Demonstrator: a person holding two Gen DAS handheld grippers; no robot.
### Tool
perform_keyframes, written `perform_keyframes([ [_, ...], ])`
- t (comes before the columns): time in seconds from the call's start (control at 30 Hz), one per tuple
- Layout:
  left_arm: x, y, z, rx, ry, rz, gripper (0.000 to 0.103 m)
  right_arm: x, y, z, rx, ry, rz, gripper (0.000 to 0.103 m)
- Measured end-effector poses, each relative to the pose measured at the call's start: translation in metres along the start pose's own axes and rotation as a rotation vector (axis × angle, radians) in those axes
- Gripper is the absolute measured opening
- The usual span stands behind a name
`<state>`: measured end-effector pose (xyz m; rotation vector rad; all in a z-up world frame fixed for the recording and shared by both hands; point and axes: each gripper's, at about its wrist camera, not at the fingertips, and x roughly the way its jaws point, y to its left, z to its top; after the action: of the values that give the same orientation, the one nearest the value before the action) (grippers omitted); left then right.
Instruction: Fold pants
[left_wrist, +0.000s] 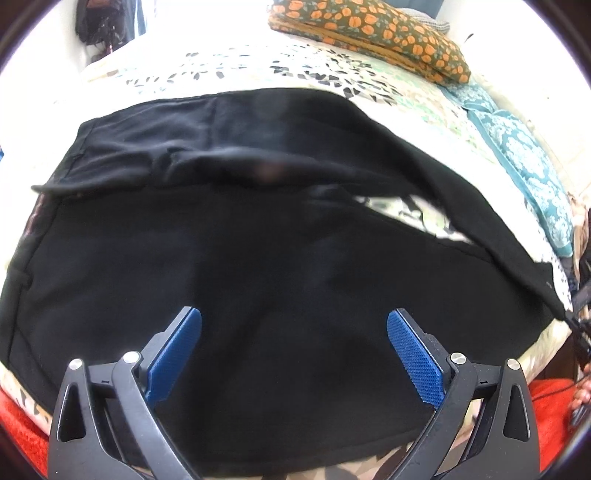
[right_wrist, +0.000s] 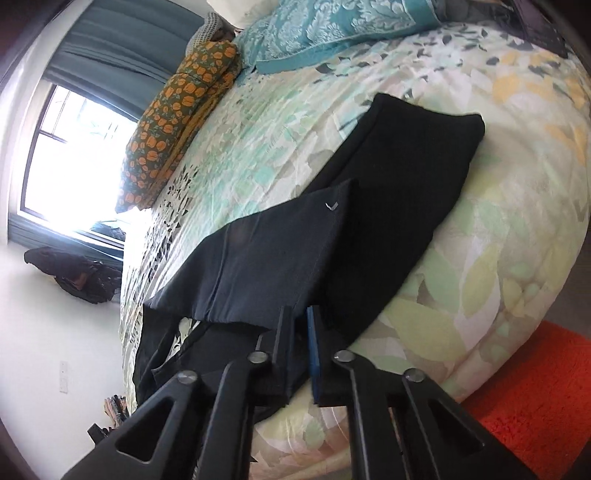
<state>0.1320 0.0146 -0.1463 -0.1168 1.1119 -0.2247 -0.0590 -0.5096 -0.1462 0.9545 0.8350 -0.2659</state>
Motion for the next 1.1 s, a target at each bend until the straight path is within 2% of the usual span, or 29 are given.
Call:
perform_keyframes([
  [0.13, 0.024, -0.007, 0.076, -0.045, -0.015, -0.086, 0.101, -0.001, 0.005, 0.008, -0.042, 0.011, 0.001, 0.002],
  [0.27, 0.059, -0.007, 0.137, -0.153, 0.018, -0.09, 0.101, -0.002, -0.014, 0.009, 0.056, -0.01, 0.038, 0.01],
  [0.3, 0.065, -0.008, 0.147, -0.169, 0.018, -0.087, 0.101, -0.001, -0.019, 0.009, 0.092, -0.008, 0.048, 0.033],
  [0.33, 0.069, -0.008, 0.155, -0.18, 0.016, -0.082, 0.101, -0.002, -0.025, 0.008, 0.13, -0.004, 0.062, 0.05],
  [0.37, 0.073, -0.009, 0.159, -0.189, 0.012, -0.078, 0.101, -0.004, -0.03, 0.006, 0.165, -0.004, 0.081, 0.074],
  [0.4, 0.076, -0.01, 0.163, -0.194, 0.009, -0.077, 0.101, -0.004, -0.033, 0.003, 0.195, 0.008, 0.106, 0.074],
  [0.53, 0.092, -0.017, 0.165, -0.17, 0.029, -0.054, 0.101, 0.01, -0.036, -0.01, 0.28, 0.104, 0.178, 0.072],
  [0.63, 0.105, -0.022, 0.167, -0.133, 0.043, -0.015, 0.101, 0.032, -0.037, -0.016, 0.344, 0.16, 0.216, 0.065],
  [0.8, 0.114, -0.023, 0.178, -0.151, 0.038, -0.012, 0.101, 0.061, -0.037, -0.017, 0.431, 0.174, 0.238, 0.062],
  [0.87, 0.12, -0.023, 0.185, -0.161, 0.042, -0.004, 0.101, 0.069, -0.044, -0.02, 0.494, 0.174, 0.201, 0.062],
  [0.97, 0.13, -0.022, 0.196, -0.189, 0.045, -0.009, 0.101, 0.066, -0.048, -0.02, 0.514, 0.092, 0.177, 0.058],
  [1.03, 0.141, -0.022, 0.204, -0.208, 0.064, -0.025, 0.101, 0.061, -0.044, -0.014, 0.442, 0.029, 0.134, 0.048],
  [1.1, 0.152, -0.022, 0.21, -0.233, 0.083, -0.046, 0.1, 0.061, -0.04, -0.009, 0.36, 0.016, 0.081, 0.007],
])
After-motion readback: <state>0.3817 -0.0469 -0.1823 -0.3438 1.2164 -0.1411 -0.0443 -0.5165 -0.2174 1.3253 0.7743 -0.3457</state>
